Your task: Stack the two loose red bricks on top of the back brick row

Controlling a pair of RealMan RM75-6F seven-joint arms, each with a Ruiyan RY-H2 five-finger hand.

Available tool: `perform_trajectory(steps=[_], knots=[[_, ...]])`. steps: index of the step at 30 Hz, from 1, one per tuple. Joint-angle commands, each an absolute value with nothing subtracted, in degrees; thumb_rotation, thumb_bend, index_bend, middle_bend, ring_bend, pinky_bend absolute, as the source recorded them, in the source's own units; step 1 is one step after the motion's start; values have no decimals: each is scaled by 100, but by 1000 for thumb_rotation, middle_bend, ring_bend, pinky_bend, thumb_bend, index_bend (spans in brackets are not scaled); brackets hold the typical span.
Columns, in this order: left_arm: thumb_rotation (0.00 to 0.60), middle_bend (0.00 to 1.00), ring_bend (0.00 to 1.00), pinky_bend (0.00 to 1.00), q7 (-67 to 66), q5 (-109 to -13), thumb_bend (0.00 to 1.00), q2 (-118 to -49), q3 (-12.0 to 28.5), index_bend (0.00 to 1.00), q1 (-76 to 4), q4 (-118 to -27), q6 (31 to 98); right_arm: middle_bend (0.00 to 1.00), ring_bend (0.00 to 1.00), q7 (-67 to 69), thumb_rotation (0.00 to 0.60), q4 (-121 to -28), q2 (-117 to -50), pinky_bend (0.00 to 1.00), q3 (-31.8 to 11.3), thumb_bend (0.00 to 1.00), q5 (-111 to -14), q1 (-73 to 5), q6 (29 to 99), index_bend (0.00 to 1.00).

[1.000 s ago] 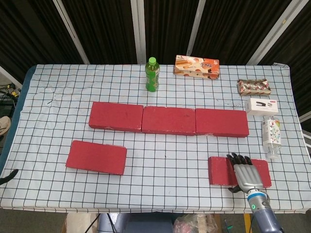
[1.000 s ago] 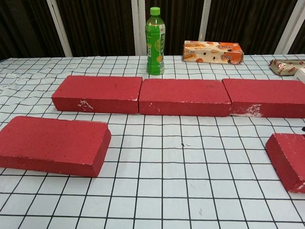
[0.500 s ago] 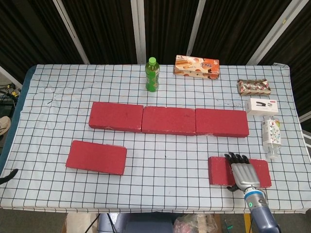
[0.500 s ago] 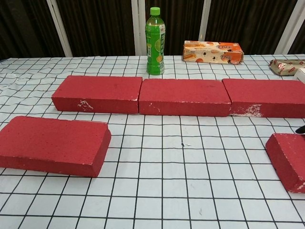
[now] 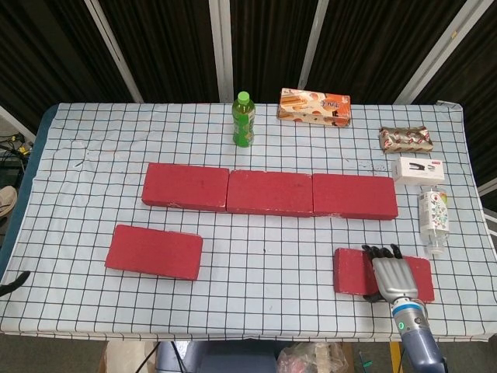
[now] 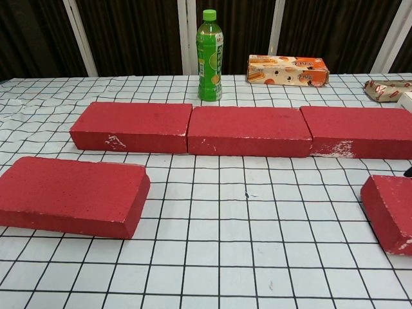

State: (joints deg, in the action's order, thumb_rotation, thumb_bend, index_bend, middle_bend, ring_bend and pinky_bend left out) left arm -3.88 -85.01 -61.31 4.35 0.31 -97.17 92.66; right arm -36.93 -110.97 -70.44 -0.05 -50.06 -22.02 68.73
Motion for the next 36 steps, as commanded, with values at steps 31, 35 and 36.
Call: perform_trajectory(steps=[31,35,36], knots=[[600,55,23,173,-721,-8189,0,-6217,526,121,-63,-9746,9063,248,236,-4815,600,-10227,-6293,0,-1780,153,-1149,-5394,5285,161],[600,55,23,173,-808,-8169,0,-6242,528,121,-61,-9763,9076,249,236,-5311,600,-9699,-6567,0,-1689,154,-265,-6067,5186,161],[600,55,23,173,-823,-8169,0,-6246,527,121,-59,-9767,9082,249,236,-5397,600,-9580,-6631,0,-1677,153,-41,-6210,5153,161]])
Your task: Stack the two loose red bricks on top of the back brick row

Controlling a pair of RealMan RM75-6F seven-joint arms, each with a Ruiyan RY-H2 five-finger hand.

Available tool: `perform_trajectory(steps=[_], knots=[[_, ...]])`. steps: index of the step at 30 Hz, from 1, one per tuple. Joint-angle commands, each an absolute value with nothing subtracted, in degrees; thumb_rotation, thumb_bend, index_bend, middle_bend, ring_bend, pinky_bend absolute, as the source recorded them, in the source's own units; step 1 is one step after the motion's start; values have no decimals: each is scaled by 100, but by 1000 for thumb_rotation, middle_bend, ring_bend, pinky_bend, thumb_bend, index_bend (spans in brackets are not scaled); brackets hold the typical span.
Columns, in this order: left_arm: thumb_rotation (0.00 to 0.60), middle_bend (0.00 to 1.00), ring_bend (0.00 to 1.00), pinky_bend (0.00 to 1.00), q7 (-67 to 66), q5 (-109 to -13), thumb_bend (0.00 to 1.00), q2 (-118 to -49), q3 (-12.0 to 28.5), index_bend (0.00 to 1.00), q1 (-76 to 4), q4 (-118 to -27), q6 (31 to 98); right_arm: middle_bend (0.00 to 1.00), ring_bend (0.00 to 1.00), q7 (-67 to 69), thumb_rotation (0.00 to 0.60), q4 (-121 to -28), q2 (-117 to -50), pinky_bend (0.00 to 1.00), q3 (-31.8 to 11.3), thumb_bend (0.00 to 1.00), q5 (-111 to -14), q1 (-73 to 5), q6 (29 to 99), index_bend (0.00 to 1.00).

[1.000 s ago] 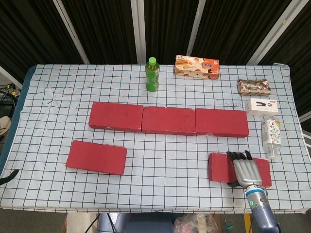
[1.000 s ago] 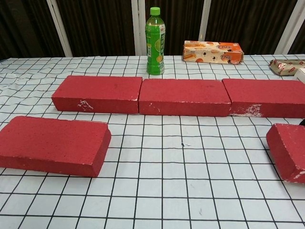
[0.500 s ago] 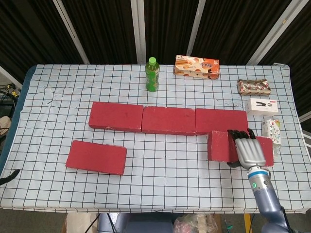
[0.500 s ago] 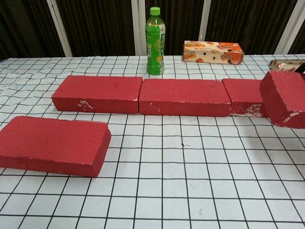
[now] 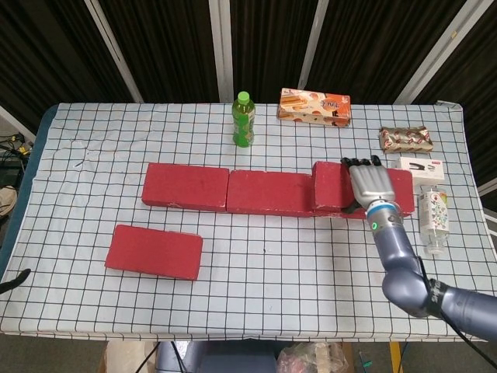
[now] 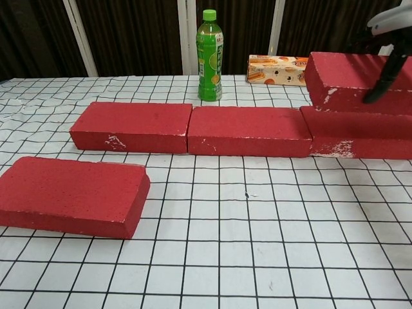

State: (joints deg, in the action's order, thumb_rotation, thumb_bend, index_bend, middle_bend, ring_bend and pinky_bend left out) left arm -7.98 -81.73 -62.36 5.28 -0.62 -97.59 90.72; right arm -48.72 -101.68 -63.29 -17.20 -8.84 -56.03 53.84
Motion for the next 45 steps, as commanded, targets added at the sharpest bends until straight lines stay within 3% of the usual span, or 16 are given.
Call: perform_trajectory(steps=[1,13,28,45], knots=[[600,55,23,173,-835,-8167,0,-6250,528,121,-57,-9768,9088,249,236,-5469,600,-9458,-6695,0,-1676,153,175,-6348,5107,161],[600,54,23,174,-908,-8101,0,-6261,537,121,-54,-9778,9081,248,236,-5936,600,-8809,-7137,0,-1610,154,1693,-7193,4943,161],[600,53,23,174,-790,-8097,0,-6224,537,121,-55,-9750,9057,249,236,-5897,600,-8421,-7711,0,-1453,153,1686,-7397,4972,157],[600,53,23,174,-810,-8070,0,-6229,546,121,-47,-9745,9072,249,236,-5890,600,-8156,-7874,0,-1399,154,1627,-7427,4855,157]])
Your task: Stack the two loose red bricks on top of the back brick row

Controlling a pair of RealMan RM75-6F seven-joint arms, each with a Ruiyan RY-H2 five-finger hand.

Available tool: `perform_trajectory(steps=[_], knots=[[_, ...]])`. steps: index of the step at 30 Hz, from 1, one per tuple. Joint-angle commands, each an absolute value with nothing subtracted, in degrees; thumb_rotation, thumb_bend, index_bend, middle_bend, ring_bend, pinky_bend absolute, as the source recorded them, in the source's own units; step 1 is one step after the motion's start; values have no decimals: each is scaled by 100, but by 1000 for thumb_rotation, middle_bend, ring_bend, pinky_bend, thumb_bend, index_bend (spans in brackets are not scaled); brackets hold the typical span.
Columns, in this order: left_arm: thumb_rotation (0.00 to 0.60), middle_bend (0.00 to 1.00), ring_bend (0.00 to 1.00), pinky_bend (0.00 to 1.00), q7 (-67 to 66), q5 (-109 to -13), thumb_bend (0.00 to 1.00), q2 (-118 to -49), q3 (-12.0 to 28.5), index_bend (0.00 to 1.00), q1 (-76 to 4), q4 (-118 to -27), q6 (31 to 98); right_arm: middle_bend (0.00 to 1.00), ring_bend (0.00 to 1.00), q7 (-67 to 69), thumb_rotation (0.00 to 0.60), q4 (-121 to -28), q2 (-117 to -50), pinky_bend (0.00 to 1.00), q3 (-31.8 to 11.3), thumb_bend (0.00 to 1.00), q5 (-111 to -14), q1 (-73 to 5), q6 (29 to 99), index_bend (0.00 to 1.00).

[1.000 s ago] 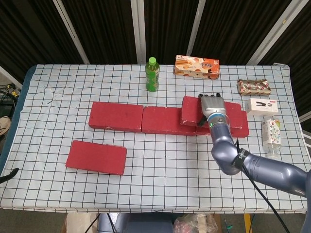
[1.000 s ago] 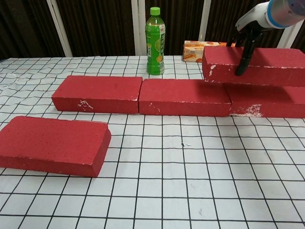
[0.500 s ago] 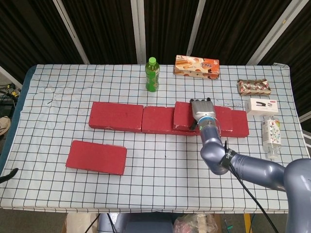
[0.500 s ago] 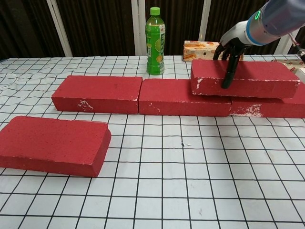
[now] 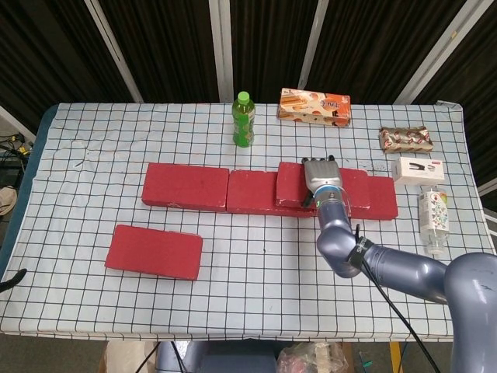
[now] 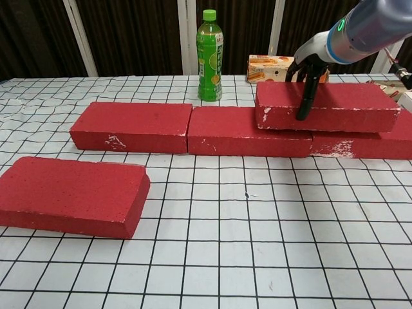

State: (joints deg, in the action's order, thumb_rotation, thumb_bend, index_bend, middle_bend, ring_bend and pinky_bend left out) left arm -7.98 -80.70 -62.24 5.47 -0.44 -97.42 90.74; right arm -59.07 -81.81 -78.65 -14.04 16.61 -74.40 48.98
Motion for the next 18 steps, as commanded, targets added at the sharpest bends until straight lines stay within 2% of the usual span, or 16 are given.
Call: perform_trajectory(steps=[1,18], knots=[[600,53,23,174,-821,-8070,0,-6233,546,121,-47,-9747,9074,249,236,-5870,600,-8143,-7880,0,-1399,154,1610,-7416,4824,157],[600,53,23,174,-1010,-8043,0,-6300,542,121,-43,-9776,9099,248,236,-5507,600,-8150,-7818,0,-1283,153,1233,-7300,4489,157]])
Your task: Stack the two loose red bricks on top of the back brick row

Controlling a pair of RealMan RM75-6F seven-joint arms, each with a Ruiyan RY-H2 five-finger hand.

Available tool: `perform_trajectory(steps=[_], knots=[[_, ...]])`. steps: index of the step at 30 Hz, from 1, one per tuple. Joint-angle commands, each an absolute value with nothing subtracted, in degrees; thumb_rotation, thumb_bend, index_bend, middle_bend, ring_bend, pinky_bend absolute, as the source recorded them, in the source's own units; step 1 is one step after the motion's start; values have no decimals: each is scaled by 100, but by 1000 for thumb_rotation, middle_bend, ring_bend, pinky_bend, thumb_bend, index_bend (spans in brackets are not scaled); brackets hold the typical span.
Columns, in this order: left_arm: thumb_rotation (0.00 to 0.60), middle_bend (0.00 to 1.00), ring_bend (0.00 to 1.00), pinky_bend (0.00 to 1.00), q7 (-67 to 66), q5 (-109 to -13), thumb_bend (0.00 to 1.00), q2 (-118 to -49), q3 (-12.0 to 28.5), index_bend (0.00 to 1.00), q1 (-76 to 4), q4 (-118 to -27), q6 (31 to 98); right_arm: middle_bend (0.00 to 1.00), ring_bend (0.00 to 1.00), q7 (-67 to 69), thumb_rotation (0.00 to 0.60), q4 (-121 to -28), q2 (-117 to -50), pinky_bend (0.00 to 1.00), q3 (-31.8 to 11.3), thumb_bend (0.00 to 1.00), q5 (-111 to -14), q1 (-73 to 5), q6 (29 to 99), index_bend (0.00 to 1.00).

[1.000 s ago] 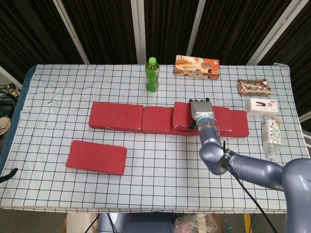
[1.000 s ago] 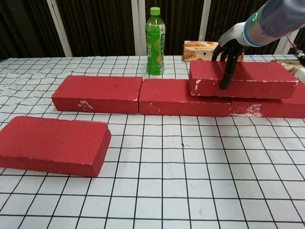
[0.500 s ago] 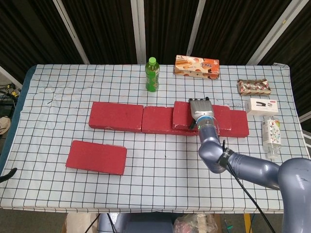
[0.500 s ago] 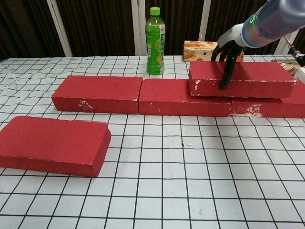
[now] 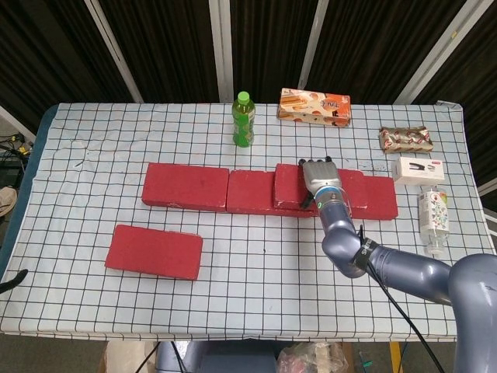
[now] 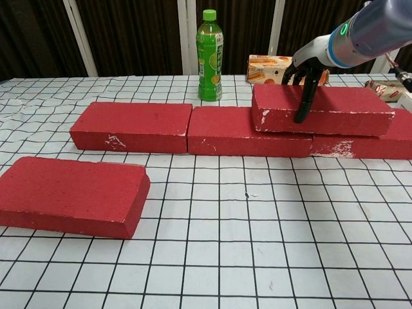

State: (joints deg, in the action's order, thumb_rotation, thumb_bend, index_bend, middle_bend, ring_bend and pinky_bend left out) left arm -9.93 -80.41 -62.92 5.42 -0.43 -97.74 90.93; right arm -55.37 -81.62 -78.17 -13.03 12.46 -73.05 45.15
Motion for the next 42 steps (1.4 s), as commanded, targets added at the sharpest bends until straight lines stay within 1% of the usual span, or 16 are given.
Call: perform_trajectory(steps=[1,22,42], knots=[[600,53,23,174,-1016,-8043,0,-6303,541,121,-43,-9775,9100,248,236,-5493,600,-8146,-7817,0,-1274,153,1228,-7298,4478,157],[600,53,23,174,-1096,-8021,0,-6331,545,121,-37,-9779,9114,249,235,-5123,600,-8109,-7808,0,-1051,153,1019,-7323,4311,157],[600,53,23,174,-1095,-8000,0,-6327,552,121,-34,-9770,9110,249,236,-4891,600,-8119,-7868,0,-902,154,878,-7403,4406,157]])
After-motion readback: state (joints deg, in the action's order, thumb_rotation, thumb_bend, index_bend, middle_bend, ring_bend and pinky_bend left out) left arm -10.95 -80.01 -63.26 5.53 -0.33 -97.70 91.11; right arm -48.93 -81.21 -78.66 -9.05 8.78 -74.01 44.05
